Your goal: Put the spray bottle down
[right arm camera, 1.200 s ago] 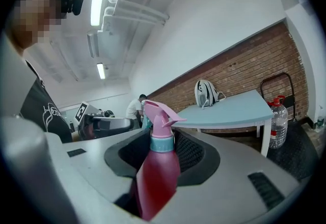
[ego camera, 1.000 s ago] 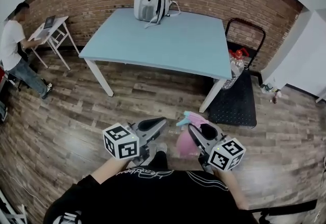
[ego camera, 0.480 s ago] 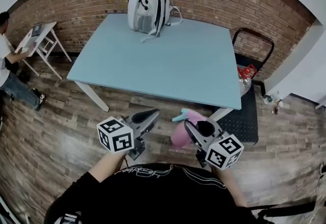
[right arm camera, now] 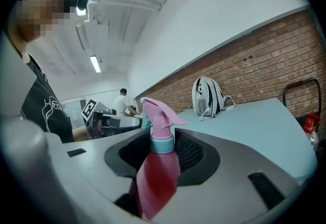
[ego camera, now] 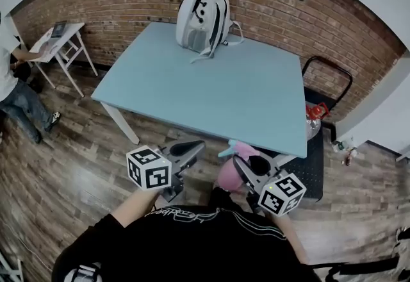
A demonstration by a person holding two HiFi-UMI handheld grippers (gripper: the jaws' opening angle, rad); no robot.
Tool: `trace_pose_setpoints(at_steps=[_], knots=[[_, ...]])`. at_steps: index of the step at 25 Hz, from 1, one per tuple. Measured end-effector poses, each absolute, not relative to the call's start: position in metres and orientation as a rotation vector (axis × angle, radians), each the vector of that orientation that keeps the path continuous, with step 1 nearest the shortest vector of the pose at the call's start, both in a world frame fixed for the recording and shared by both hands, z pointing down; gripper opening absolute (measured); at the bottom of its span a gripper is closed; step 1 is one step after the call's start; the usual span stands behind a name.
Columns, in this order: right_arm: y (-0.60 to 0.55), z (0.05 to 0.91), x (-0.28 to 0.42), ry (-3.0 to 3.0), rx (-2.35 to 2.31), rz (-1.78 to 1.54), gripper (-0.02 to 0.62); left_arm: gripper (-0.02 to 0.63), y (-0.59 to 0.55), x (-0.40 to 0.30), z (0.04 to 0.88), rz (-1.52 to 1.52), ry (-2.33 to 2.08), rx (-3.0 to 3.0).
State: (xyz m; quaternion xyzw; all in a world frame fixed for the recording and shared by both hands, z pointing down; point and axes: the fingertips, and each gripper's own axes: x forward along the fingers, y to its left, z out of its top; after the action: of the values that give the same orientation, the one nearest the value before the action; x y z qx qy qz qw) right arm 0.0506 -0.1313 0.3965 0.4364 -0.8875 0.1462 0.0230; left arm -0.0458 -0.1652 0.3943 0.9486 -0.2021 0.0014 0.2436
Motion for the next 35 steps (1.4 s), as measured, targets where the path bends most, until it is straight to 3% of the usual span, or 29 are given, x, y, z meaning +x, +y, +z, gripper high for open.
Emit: trace_pose_setpoints(at_steps=[35], knots=[[-0.357, 0.441, 0.137, -2.720, 1.193, 0.630, 0.148, 0.006, -0.346, 0.063, 0.443, 0.143, -0.540, 2.487]])
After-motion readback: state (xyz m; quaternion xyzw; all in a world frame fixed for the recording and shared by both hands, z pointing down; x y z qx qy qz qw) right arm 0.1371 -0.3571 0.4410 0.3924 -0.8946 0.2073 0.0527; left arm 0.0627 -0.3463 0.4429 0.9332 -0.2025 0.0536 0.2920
